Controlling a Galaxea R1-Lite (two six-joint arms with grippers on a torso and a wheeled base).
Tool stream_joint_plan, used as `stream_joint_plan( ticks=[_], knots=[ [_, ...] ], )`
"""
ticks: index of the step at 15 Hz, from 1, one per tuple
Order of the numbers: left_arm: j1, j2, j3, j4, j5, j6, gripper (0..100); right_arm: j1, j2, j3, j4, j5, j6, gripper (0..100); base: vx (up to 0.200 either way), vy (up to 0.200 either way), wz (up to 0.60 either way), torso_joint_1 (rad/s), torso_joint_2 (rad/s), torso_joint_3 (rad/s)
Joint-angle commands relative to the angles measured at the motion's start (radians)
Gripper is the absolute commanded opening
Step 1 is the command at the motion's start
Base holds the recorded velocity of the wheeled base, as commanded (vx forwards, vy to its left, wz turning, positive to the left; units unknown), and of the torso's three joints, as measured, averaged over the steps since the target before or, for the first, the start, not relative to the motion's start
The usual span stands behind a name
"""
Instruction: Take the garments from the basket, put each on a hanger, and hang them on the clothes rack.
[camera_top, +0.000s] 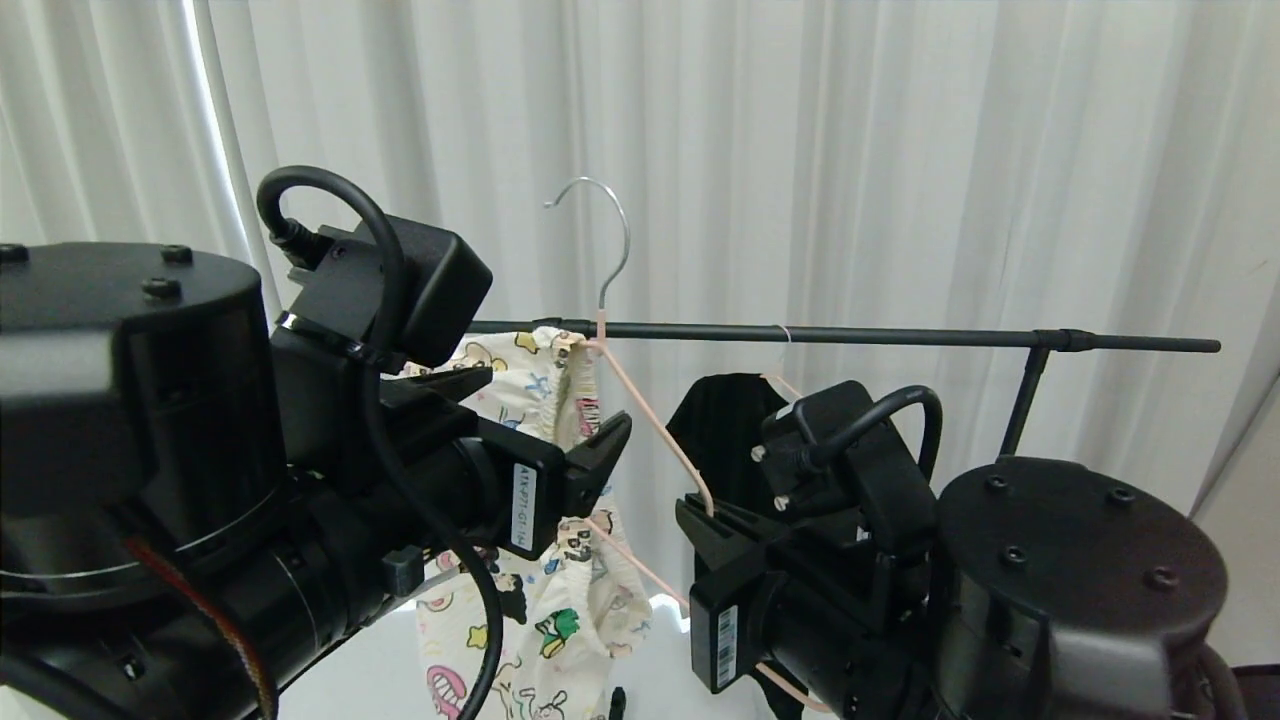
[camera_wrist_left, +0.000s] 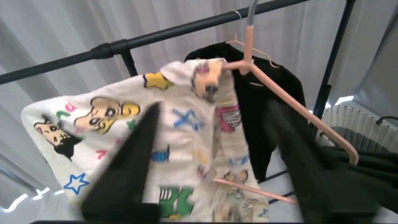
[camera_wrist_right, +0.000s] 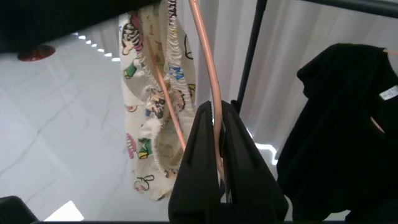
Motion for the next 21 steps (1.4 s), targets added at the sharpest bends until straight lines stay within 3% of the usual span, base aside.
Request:
stream_joint_plan(
  ticks=[1,4,6,8,11,14,16,17,21],
  knots=[
    [0.0,-0.004,0.016,-0.001,0.002,0.001,100,-0.005,-0.012,0.002,-0.003,0.0,-0.004,0,0.0,0.0,0.0,0.0,0.0,0.0],
    [0.0,-0.007,0.024,-0.001,0.0,0.002,100,-0.026,-0.042,0.01,-0.009,-0.034,-0.035,0,0.0,0.0,0.0,0.0,0.0,0.0],
    [-0.001,-0.056,0.027,-0.001,-0.006,0.011,100,-0.035,-0.08,0.071,-0.011,-0.034,-0.044,0,0.0,0.0,0.0,0.0,0.0,0.0],
    [0.0,-0.148,0.075,-0.001,-0.049,0.096,100,-0.058,-0.144,0.162,-0.011,-0.034,-0.056,0,0.0,0.0,0.0,0.0,0.0,0.0],
    [0.039,-0.291,0.213,-0.001,-0.184,0.197,100,-0.066,-0.236,0.287,-0.011,-0.032,-0.061,0,0.0,0.0,0.0,0.0,0.0,0.0],
    [0.091,-0.328,0.27,-0.001,-0.312,0.275,100,-0.06,-0.356,0.407,-0.011,-0.023,-0.117,0,0.0,0.0,0.0,0.0,0.0,0.0],
    [0.091,-0.319,0.273,-0.001,-0.498,0.281,100,-0.031,-0.419,0.456,-0.012,-0.02,-0.177,0,0.0,0.0,0.0,0.0,0.0,0.0],
    [0.091,-0.313,0.279,-0.001,-0.555,0.289,100,-0.015,-0.444,0.478,-0.011,-0.019,-0.202,0,0.0,0.0,0.0,0.0,0.0,0.0],
    [0.091,-0.283,0.308,-0.001,-0.67,0.398,100,0.112,-0.54,0.587,-0.012,-0.02,-0.295,0,0.0,0.0,0.0,0.0,0.0,0.0]
  ],
)
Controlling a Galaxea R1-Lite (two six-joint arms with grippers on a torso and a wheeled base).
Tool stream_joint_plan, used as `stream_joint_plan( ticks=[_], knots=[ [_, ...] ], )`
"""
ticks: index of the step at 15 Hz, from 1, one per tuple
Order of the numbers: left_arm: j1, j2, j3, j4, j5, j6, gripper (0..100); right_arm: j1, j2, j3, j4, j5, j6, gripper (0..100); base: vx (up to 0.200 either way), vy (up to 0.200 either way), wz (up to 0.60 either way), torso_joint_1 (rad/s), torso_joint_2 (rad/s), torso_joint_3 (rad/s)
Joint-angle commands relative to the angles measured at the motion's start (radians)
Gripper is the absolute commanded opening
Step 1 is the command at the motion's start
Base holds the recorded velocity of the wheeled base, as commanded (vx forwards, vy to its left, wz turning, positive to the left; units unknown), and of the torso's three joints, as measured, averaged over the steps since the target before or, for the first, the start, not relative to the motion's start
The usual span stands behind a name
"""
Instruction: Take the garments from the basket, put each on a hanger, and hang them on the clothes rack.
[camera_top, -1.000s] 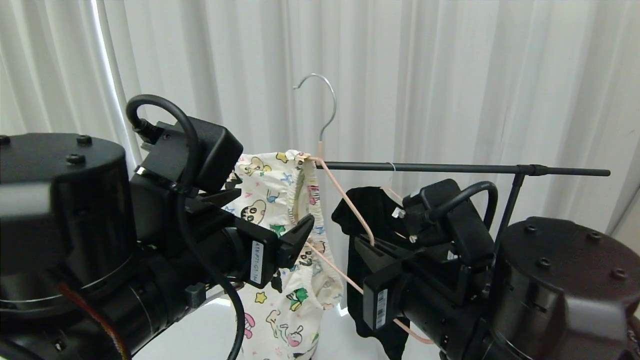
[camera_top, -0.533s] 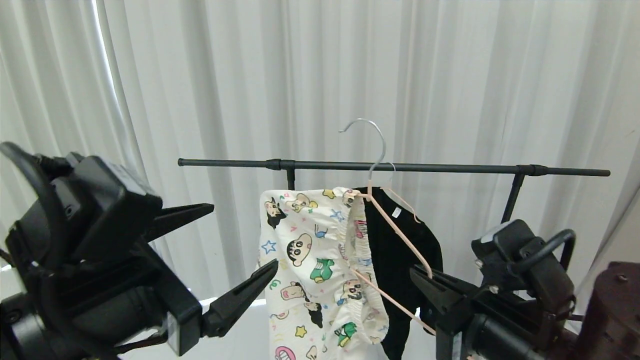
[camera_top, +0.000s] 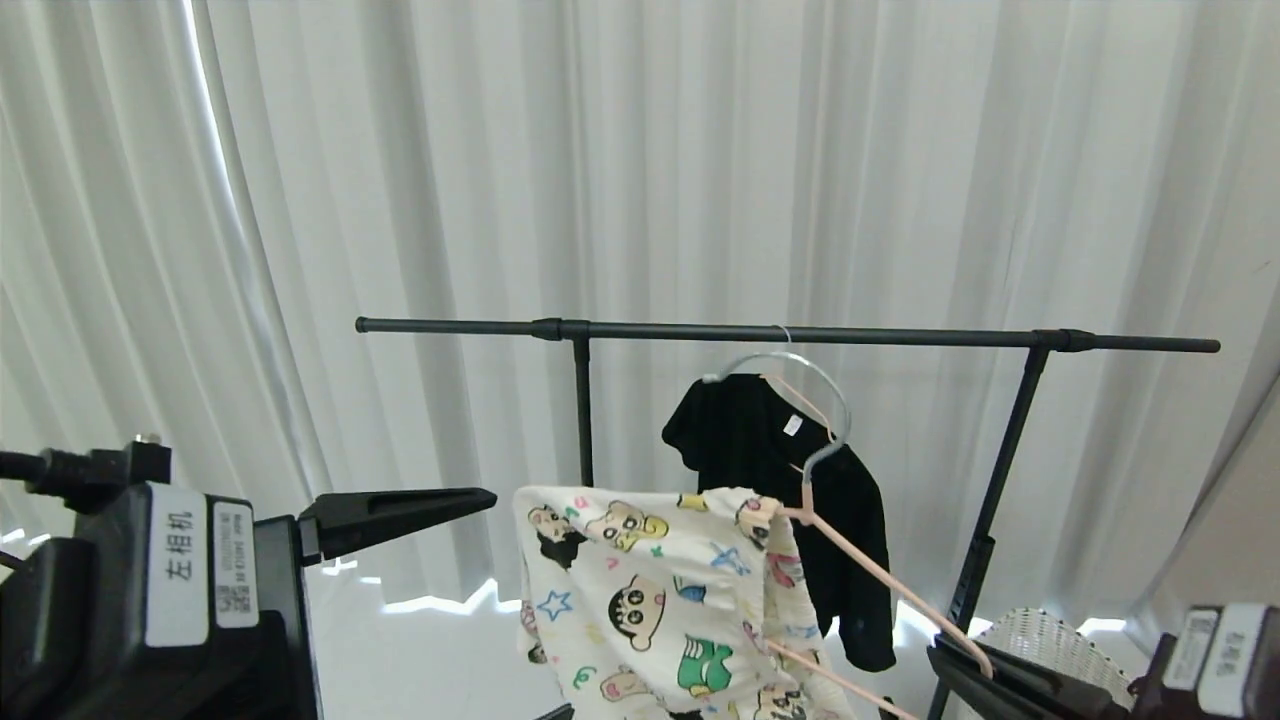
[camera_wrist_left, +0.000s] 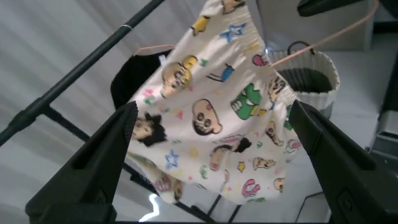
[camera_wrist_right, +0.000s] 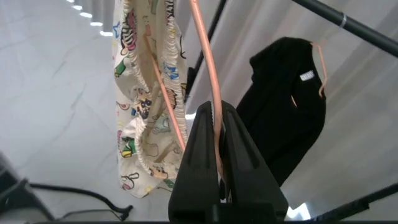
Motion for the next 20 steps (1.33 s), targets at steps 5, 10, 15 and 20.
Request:
stream_joint_plan(
  ticks=[5,10,15,20],
  knots=[
    [-0.062,0.066,0.057,0.0,-0.146,0.005,100,0.164,-0.068,0.093,0.0,-0.001,-0.028,0,0.0,0.0,0.0,0.0,0.0,0.0],
    [-0.063,0.194,0.023,-0.008,-0.162,-0.006,100,0.212,-0.068,0.104,0.001,-0.001,-0.031,0,0.0,0.0,0.0,0.0,0.0,0.0],
    [-0.062,0.245,0.025,-0.01,-0.164,-0.006,100,0.22,-0.068,0.104,0.0,-0.001,-0.032,0,0.0,0.0,0.0,0.0,0.0,0.0],
    [-0.062,0.253,0.025,-0.01,-0.164,-0.004,0,0.221,-0.069,0.102,0.0,-0.001,-0.04,0,0.0,0.0,0.0,0.0,0.0,0.0]
  ],
)
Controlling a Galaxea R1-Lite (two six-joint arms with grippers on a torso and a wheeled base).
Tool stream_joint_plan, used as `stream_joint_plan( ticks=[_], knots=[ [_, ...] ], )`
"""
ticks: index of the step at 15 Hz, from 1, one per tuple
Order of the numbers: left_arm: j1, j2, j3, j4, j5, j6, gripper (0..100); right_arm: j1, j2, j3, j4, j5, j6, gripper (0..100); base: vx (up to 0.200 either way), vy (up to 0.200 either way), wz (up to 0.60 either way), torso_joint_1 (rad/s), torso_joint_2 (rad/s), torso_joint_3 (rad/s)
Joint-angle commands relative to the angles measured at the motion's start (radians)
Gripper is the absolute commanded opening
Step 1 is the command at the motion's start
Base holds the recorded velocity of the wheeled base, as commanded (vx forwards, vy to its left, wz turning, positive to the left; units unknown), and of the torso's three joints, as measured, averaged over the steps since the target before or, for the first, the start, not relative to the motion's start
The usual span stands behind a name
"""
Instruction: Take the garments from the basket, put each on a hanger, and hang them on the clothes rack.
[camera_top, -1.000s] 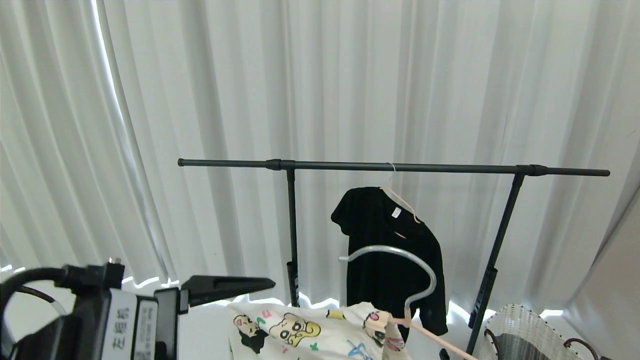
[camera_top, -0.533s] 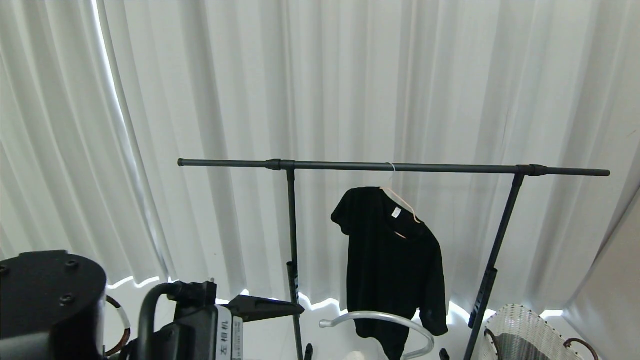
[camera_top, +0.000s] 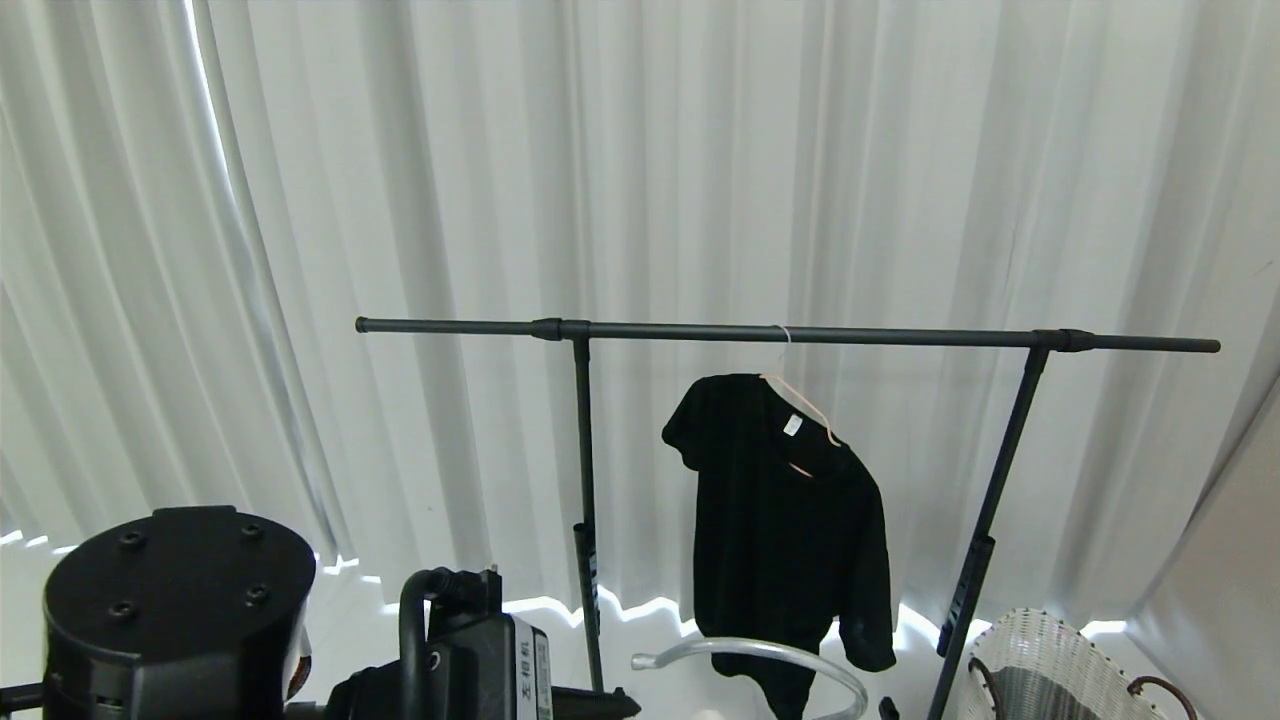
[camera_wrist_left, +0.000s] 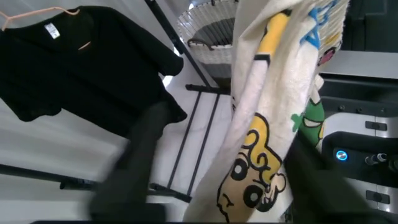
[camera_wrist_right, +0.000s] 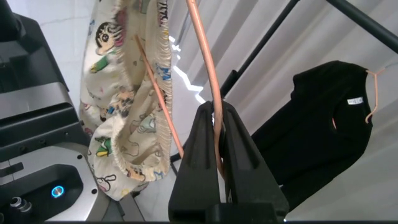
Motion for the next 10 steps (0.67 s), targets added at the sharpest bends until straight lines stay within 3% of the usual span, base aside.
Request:
stream_joint_plan(
  ticks=[1,5,6,10],
  knots=[
    [0.0,0.008,0.0,0.0,0.0,0.0,0,0.0,0.001,0.0,0.0,0.0,-0.001,0,0.0,0.0,0.0,0.0,0.0,0.0],
    [0.006,0.008,0.0,0.0,0.0,-0.001,0,0.0,0.003,0.005,0.001,0.0,-0.011,0,0.0,0.0,0.0,0.0,0.0,0.0],
    [0.014,0.01,0.0,0.0,0.0,-0.001,0,0.0,0.003,0.006,0.001,0.0,-0.021,100,0.0,0.0,0.0,0.0,0.0,0.0],
    [0.092,0.001,0.037,0.0,0.065,0.009,0,-0.006,-0.002,0.037,0.001,-0.012,-0.032,100,0.0,0.0,0.0,0.0,0.0,0.0]
  ],
)
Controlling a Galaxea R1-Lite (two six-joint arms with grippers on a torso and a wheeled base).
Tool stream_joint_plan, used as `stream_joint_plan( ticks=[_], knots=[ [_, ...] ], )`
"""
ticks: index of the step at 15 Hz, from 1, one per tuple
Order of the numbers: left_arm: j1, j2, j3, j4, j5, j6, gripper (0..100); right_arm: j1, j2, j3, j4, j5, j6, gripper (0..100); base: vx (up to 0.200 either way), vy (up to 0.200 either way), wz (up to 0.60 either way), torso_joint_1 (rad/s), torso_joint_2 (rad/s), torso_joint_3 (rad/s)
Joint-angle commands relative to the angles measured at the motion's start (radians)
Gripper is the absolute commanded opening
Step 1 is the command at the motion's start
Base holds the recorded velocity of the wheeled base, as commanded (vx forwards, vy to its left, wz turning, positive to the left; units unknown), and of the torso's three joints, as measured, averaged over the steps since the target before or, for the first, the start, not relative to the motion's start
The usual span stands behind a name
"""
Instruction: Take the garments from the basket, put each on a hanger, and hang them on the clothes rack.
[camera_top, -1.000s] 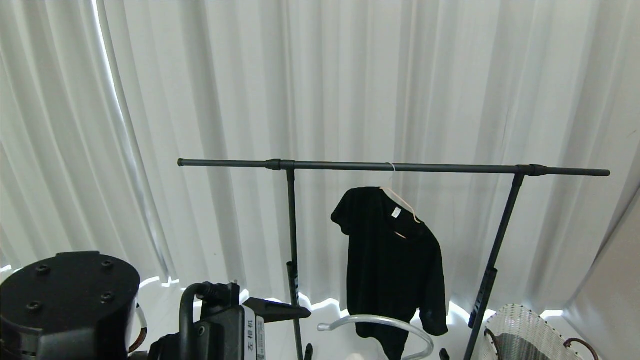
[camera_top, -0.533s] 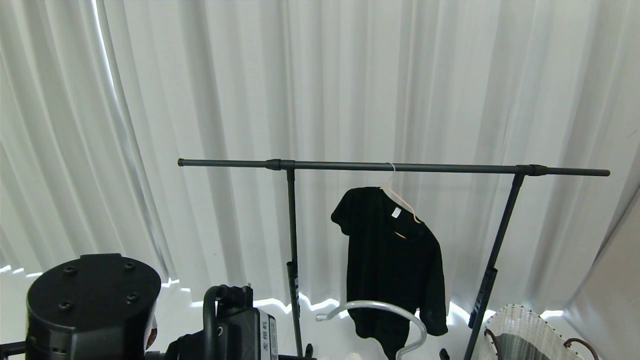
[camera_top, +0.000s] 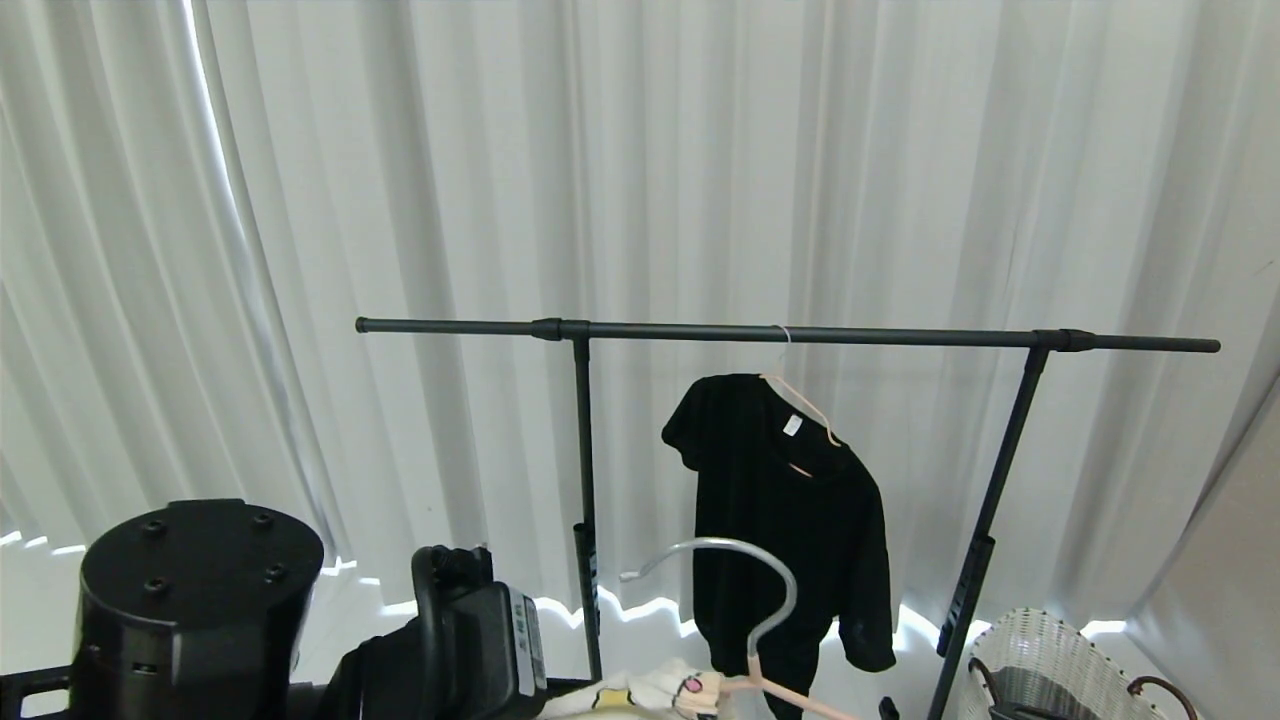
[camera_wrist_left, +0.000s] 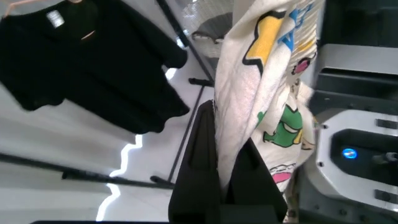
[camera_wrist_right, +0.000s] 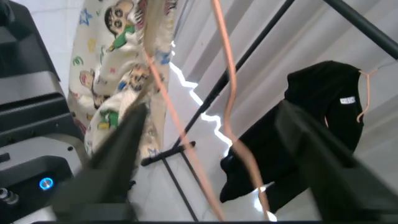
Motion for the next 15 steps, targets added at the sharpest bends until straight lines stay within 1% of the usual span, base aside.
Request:
stream_joint_plan(
  ticks=[1,2,3,5,6,7,8,9,10,11,12,13,14,15],
  knots=[
    [0.029,-0.021,0.032,-0.001,0.047,0.001,0,-0.004,0.002,0.013,0.002,-0.005,0.001,100,0.0,0.0,0.0,0.0,0.0,0.0],
    [0.032,-0.042,0.055,-0.001,0.096,-0.001,0,-0.017,0.003,0.015,0.002,-0.005,0.004,100,0.0,0.0,0.0,0.0,0.0,0.0],
    [0.034,-0.073,0.079,-0.001,0.118,-0.002,0,-0.038,0.008,0.016,0.002,-0.004,0.006,100,0.0,0.0,0.0,0.0,0.0,0.0],
    [0.055,-0.122,0.11,-0.001,0.121,-0.001,0,-0.069,0.013,0.024,0.005,0.004,0.007,100,0.0,0.0,0.0,0.0,0.0,0.0],
    [0.081,-0.13,0.104,-0.001,0.15,-0.005,0,-0.08,0.022,0.028,0.011,0.005,0.018,100,0.0,0.0,0.0,0.0,0.0,0.0],
    [0.092,-0.131,0.095,-0.001,0.176,-0.011,0,-0.086,0.031,0.028,0.015,0.005,0.032,100,0.0,0.0,0.0,0.0,0.0,0.0],
    [0.096,-0.134,0.064,-0.001,0.225,-0.044,0,-0.116,0.059,0.024,0.038,0.008,0.046,100,0.0,0.0,0.0,0.0,0.0,0.0],
    [0.096,-0.139,0.033,-0.001,0.247,-0.088,0,-0.147,0.086,0.008,0.049,0.024,0.047,100,0.0,0.0,0.0,0.0,0.0,0.0],
    [0.096,-0.139,0.007,-0.001,0.259,-0.106,0,-0.172,0.112,-0.016,0.051,0.051,0.049,100,0.0,0.0,0.0,0.0,0.0,0.0],
    [0.096,-0.139,-0.022,-0.001,0.273,-0.109,0,-0.204,0.147,-0.053,0.051,0.076,0.052,100,0.0,0.0,0.0,0.0,0.0,0.0],
    [0.096,-0.139,-0.037,-0.001,0.282,-0.113,0,-0.222,0.177,-0.079,0.051,0.085,0.067,100,0.0,0.0,0.0,0.0,0.0,0.0],
    [0.096,-0.141,-0.063,-0.001,0.3,-0.132,0,-0.234,0.247,-0.143,0.051,0.09,0.146,100,0.0,0.0,0.0,0.0,0.0,0.0],
    [0.096,-0.141,-0.071,-0.001,0.304,-0.142,0,-0.236,0.272,-0.171,0.051,0.09,0.187,100,0.0,0.0,0.0,0.0,0.0,0.0],
    [0.096,-0.15,-0.091,-0.001,0.313,-0.168,0,-0.236,0.359,-0.271,0.054,0.088,0.314,100,0.0,0.0,0.0,0.0,0.0,0.0]
  ],
)
